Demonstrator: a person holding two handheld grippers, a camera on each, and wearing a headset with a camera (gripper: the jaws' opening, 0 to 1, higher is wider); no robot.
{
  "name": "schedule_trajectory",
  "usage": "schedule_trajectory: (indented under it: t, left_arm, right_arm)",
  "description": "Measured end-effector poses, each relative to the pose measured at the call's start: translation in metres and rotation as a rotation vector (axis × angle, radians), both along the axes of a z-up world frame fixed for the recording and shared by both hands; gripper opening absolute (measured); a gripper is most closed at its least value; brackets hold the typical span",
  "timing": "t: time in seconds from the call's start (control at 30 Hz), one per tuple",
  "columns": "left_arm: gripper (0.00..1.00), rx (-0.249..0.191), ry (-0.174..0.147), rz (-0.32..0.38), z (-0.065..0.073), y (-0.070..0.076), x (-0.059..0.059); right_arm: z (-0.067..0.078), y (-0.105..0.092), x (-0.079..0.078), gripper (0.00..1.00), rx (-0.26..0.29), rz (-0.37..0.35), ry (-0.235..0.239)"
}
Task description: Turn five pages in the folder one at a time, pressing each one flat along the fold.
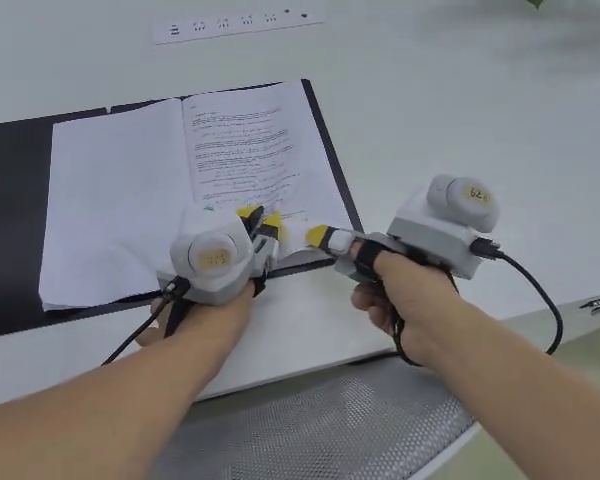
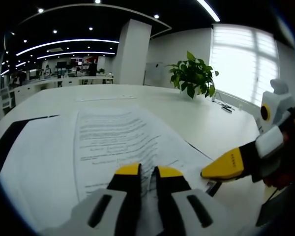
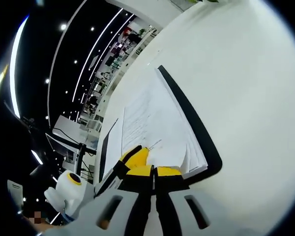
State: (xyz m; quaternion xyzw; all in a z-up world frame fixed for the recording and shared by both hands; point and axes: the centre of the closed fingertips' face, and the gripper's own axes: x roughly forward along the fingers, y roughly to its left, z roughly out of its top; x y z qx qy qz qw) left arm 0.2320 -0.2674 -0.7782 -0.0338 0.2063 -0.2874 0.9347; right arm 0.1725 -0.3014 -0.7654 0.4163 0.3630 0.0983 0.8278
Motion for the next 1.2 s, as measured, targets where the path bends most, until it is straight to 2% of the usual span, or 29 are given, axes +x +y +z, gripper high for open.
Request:
schedule_trajectory:
  t: [0.07,0.1,0.13,0.17,0.2,0.23,0.27,0.3,0.33,0.4,0.5,0.7,0.9,1.0,1.2]
  left_arm:
    - [0.12,0.003,0.008,-0.012,0.001,-0.001,0.000]
    - [0.14,-0.008,0.025,-0.019,0.002,-0.002,-0.001]
    - [0.17,-0.056,0.069,-0.022,0.004,-0.006,-0.003]
    - [0.19,-0.032,0.075,-0.033,0.005,-0.004,-0.003]
    - [0.21,-0.025,0.100,-0.052,0.006,-0.004,-0.005]
    - [0.26,-0.044,0.122,-0.043,0.008,-0.003,-0.007]
    - [0.28,-0.052,0.126,-0.033,0.013,0.003,-0.007]
    - [0.29,-0.062,0.109,-0.030,0.018,0.007,-0.006]
    - [0.27,-0.050,0.077,-0.032,0.025,0.013,-0.006]
    - [0.29,-0.041,0.065,-0.045,0.031,0.020,-0.008]
    - [0.33,-0.033,0.022,-0.060,0.049,0.037,-0.010]
    - [0.37,-0.005,-0.053,-0.070,0.079,0.073,-0.021]
    - [0.39,-0.021,-0.101,-0.027,0.102,0.117,-0.025]
    - [0.40,-0.013,-0.118,-0.005,0.112,0.140,-0.030]
    - [0.41,-0.017,-0.144,0.050,0.126,0.180,-0.035]
  right_arm:
    - [0.004,0.000,-0.001,0.00,0.003,-0.013,-0.009]
    - [0.006,0.001,-0.002,0.00,0.003,-0.012,-0.013]
    - [0.008,0.001,-0.002,0.00,-0.005,-0.011,-0.021]
    - [0.009,0.001,-0.001,0.00,-0.008,-0.012,-0.030]
    - [0.010,0.001,0.000,0.00,-0.005,-0.014,-0.039]
    - [0.011,0.001,0.001,0.00,-0.006,-0.014,-0.042]
    - [0.014,0.001,0.000,0.00,-0.014,-0.015,-0.053]
    - [0.018,0.002,0.000,0.00,-0.018,-0.014,-0.066]
    - [0.022,0.004,0.000,0.00,-0.026,-0.010,-0.080]
    - [0.028,0.006,-0.001,0.00,-0.052,-0.007,-0.107]
    - [0.039,0.012,-0.001,0.00,-0.061,-0.009,-0.133]
    - [0.068,0.030,-0.002,0.00,-0.119,0.031,-0.235]
    - [0.090,0.063,-0.002,0.00,-0.165,0.102,-0.315]
    - [0.099,0.081,0.000,0.00,-0.188,0.139,-0.356]
    - [0.109,0.112,0.003,0.00,-0.246,0.208,-0.410]
